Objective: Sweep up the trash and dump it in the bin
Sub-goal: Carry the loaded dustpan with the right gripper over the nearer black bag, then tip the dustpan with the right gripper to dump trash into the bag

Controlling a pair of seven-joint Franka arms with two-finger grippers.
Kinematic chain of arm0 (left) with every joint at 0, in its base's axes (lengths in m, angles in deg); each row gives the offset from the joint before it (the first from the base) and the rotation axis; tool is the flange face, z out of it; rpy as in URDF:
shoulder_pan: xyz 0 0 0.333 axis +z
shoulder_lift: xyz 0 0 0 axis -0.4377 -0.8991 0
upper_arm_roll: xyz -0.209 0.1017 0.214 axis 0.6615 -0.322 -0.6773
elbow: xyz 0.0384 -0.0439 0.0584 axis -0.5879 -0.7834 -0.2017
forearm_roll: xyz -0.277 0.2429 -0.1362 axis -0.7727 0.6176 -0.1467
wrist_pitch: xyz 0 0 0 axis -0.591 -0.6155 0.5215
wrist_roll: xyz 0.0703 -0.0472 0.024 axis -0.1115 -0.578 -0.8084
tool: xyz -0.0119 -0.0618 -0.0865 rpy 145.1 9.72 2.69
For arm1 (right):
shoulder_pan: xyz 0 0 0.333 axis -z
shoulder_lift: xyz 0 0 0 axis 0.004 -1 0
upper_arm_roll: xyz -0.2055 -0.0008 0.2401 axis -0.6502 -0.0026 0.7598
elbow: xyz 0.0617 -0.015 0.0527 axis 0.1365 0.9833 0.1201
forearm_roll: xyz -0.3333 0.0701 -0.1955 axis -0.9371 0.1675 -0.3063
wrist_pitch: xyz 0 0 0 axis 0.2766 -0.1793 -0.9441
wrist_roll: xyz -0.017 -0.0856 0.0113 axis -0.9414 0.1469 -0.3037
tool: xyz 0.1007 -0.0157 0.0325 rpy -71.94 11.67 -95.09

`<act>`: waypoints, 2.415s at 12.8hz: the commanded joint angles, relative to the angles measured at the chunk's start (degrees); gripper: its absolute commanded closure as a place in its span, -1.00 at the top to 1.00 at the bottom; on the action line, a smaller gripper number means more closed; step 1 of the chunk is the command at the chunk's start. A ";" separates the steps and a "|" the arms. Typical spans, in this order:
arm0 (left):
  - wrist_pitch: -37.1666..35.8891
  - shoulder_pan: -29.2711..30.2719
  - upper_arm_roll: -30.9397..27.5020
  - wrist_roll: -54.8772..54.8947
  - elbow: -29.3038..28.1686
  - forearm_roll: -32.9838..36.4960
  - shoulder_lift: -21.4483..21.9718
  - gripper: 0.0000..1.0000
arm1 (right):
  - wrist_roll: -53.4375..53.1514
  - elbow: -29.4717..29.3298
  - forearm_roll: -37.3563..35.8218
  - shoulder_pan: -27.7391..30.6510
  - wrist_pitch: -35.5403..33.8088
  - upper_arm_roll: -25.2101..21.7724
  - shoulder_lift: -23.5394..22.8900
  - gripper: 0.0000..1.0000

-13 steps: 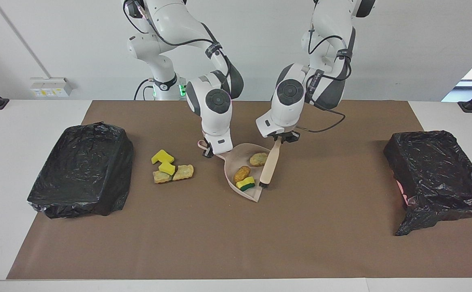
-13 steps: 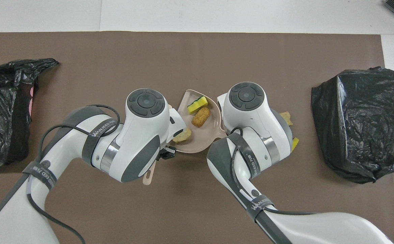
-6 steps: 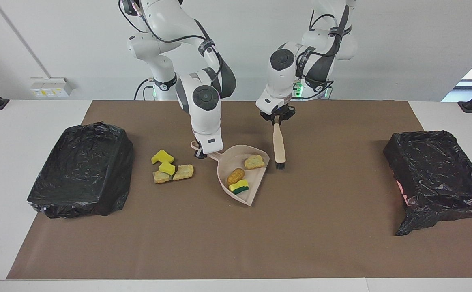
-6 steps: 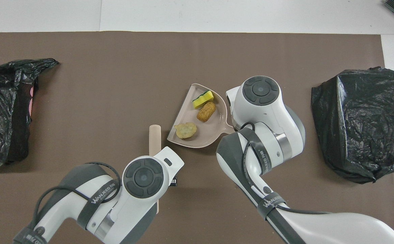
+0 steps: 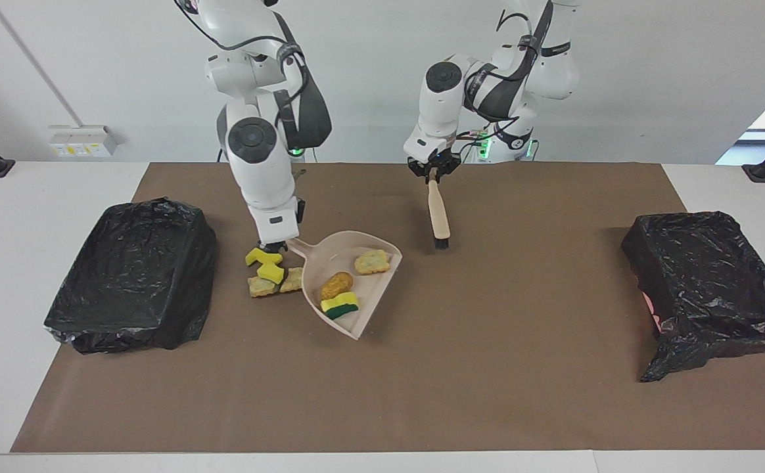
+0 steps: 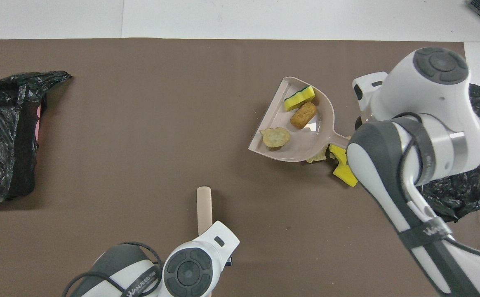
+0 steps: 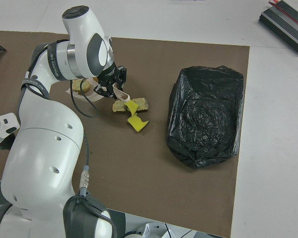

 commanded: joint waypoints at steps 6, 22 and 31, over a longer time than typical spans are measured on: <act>9.52 -10.49 -0.79 -7.47 -9.10 -3.02 2.90 -1.00 | 35.64 -0.63 -1.64 25.54 -3.95 0.42 4.68 -1.00; 7.50 8.81 -1.40 7.89 19.53 12.86 -19.23 1.00 | 62.58 4.37 -29.14 38.50 28.03 0.24 2.57 -1.00; 7.42 26.84 -1.58 22.58 33.52 23.34 -22.69 1.00 | 79.89 4.21 -37.06 35.77 38.41 1.12 1.08 -1.00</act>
